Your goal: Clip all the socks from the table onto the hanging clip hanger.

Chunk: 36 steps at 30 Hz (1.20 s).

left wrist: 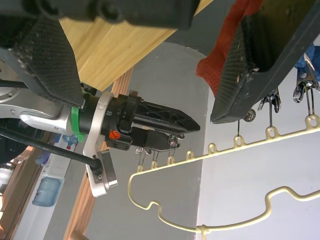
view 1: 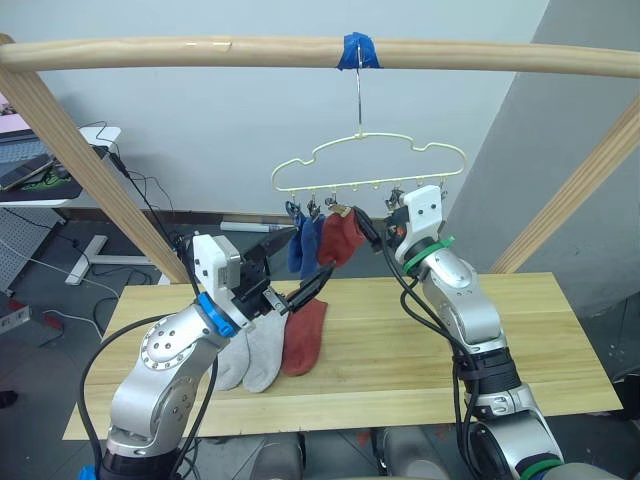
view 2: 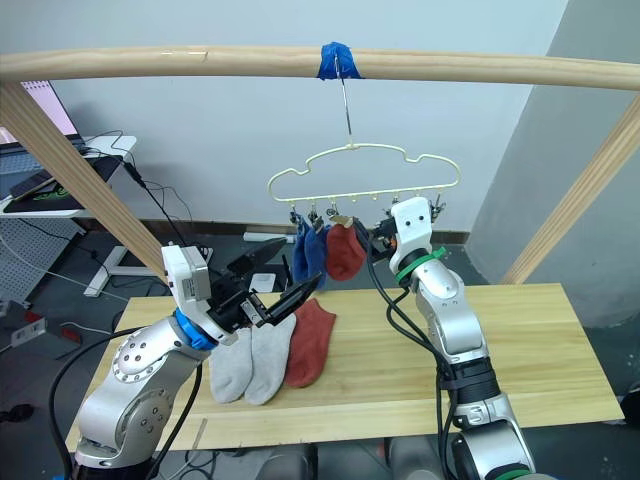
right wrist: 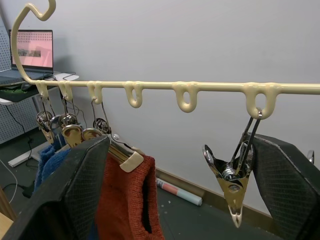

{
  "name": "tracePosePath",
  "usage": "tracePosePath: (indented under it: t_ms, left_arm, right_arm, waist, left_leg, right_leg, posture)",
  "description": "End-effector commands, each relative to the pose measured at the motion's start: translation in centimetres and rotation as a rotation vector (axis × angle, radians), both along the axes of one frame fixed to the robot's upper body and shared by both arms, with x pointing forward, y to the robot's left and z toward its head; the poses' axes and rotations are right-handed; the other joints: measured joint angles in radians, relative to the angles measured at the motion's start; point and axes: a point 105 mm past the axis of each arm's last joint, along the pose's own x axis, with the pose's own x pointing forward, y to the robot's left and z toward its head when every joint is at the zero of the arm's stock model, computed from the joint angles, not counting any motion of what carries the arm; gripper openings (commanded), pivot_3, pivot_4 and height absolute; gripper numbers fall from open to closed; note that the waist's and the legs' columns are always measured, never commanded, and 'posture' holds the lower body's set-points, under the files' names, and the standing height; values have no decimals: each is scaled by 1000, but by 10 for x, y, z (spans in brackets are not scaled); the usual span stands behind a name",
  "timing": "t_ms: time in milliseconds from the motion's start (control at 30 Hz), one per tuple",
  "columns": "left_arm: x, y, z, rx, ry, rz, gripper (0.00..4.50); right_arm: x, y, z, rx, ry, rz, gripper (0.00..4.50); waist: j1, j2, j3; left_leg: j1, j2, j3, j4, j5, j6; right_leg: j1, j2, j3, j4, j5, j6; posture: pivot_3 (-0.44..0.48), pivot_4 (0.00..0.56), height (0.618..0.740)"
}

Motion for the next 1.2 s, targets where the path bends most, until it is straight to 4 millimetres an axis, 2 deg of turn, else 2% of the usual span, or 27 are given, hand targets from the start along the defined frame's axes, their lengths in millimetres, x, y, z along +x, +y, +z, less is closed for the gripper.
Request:
tracePosePath:
  t_ms: [33,100,1200]
  left_arm:
    - [-5,-5,11,0,-55,-17,4500]
    - [-5,-5,11,1,-55,-17,4500]
    - [-6,-4,6,8,-49,-16,4500]
  right_arm:
    - [0,0,17,28,-60,6,3481]
    - [0,-1,17,25,-58,5,2812]
    - [5,1,13,52,-34,-6,2812]
  waist:
    - [0,0,0]
    - [0,0,0]
    - [0,0,0]
  left_leg:
    - [0,0,0,0,0,0]
    - [0,0,0,0,0,0]
    - [0,0,0,0,0,0]
  right_leg:
    - [0,0,0,0,0,0]
    - [0,0,0,0,0,0]
    - [0,0,0,0,0,0]
  posture:
    - [-12,128,740]
    - [-12,130,740]
    - [-9,133,740]
